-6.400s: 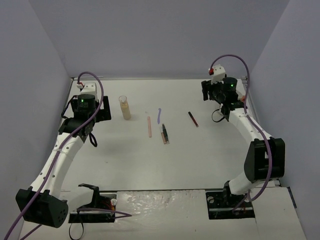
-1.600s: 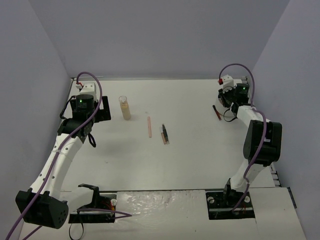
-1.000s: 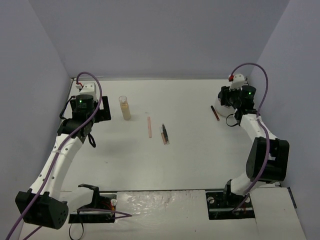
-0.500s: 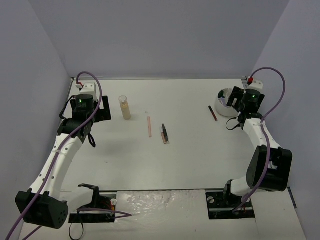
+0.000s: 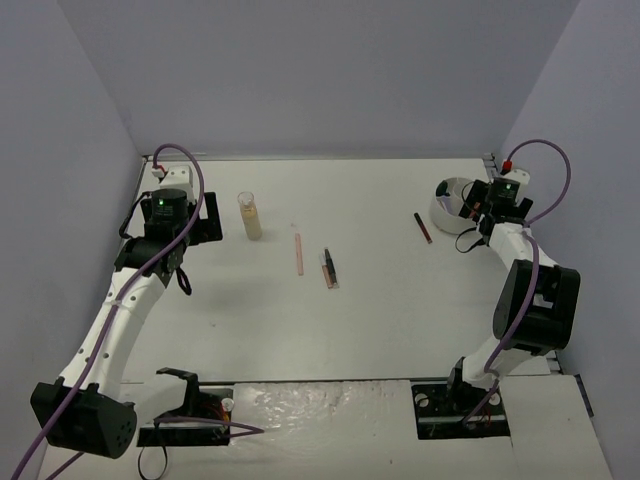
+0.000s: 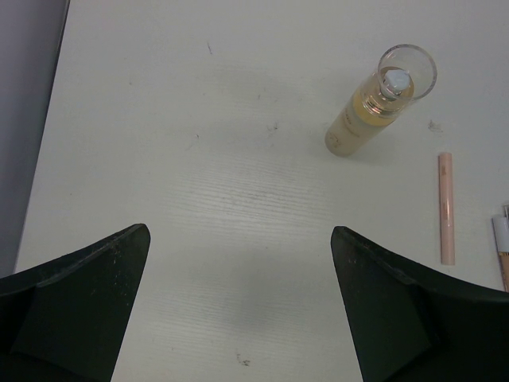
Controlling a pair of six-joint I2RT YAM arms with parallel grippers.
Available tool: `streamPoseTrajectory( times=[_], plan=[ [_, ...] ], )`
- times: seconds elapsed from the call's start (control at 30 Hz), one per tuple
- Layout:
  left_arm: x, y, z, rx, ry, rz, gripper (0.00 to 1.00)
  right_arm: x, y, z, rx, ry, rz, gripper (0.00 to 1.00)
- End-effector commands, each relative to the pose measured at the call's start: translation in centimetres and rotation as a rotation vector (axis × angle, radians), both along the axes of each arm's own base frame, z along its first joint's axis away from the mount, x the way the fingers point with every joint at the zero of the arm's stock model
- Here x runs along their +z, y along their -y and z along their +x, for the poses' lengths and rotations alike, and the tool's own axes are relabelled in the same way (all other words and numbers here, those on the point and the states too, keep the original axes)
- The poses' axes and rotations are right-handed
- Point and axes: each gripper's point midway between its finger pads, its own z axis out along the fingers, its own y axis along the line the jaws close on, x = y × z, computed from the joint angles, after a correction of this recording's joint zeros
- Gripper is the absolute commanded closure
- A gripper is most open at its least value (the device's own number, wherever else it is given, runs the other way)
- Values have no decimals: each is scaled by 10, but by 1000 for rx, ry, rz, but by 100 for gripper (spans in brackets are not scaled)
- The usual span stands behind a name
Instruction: Organize the makeup
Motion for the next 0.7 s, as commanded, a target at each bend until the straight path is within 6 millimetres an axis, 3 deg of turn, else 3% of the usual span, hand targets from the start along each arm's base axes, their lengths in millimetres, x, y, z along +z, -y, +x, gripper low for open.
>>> streamPoseTrajectory(
  times=[0.0, 0.3, 0.67],
  plan=[
    [25, -2, 8, 18, 88, -21, 3, 26, 7, 16, -10, 73, -18, 7],
    [25, -1, 8, 15, 87, -23, 3, 3, -7, 17, 71, 28, 32, 6],
    [26, -1, 8, 12, 90, -27, 3, 10, -32, 17, 162, 53, 93, 3]
  ],
)
